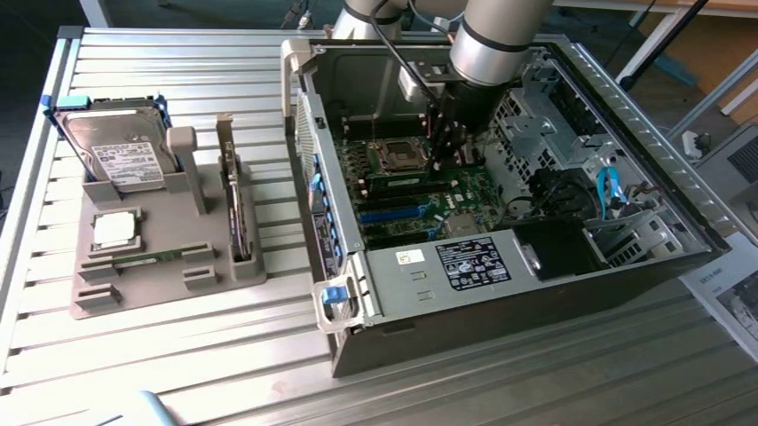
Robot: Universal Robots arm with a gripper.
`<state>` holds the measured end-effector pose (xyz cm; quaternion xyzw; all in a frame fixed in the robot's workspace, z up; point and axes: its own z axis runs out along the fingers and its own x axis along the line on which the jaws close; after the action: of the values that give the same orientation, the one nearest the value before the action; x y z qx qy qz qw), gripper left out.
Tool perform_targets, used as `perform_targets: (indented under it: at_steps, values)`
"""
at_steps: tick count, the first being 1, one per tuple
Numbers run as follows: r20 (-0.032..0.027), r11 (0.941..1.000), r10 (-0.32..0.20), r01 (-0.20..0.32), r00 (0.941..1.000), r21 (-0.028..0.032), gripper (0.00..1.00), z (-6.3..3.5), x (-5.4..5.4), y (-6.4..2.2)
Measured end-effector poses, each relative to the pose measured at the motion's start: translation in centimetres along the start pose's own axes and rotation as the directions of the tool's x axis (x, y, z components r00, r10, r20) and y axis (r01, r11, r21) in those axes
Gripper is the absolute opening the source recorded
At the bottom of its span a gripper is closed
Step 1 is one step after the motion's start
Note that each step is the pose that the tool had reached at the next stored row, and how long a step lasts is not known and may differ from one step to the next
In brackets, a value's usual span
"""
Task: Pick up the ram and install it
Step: 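Insert the ram into the slot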
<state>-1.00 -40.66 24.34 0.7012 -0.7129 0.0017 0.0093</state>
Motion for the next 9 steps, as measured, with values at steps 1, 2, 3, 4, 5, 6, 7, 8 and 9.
perform_targets:
  at_steps: [1, 2, 3, 4, 5, 6, 7, 8, 9]
  values:
    - [0.0000, 1.0000, 0.000, 0.000, 1.0000, -0.0004, 0.12, 0.00, 0.00, -0.01]
    - [0.0000, 1.0000, 0.000, 0.000, 1.0000, -0.0012, 0.12, 0.00, 0.00, -0.04]
    - [0.0000, 1.0000, 0.000, 0.000, 1.0000, -0.0013, 0.12, 0.00, 0.00, -0.04]
    - [0.0000, 1.0000, 0.000, 0.000, 1.0000, -0.0014, 0.12, 0.00, 0.00, -0.04]
    - [0.0000, 1.0000, 0.000, 0.000, 1.0000, -0.0013, 0.12, 0.00, 0.00, -0.04]
    - [0.0000, 1.0000, 0.000, 0.000, 1.0000, -0.0013, 0.12, 0.00, 0.00, -0.04]
    - [0.0000, 1.0000, 0.000, 0.000, 1.0000, -0.0013, 0.12, 0.02, 0.01, -0.04]
    - [0.0002, 1.0000, 0.000, 0.000, 1.0000, -0.0013, 0.12, 0.06, 0.02, -0.04]
    - [0.0001, 1.0000, 0.000, 0.000, 1.0000, -0.0013, 0.12, 0.10, 0.02, -0.04]
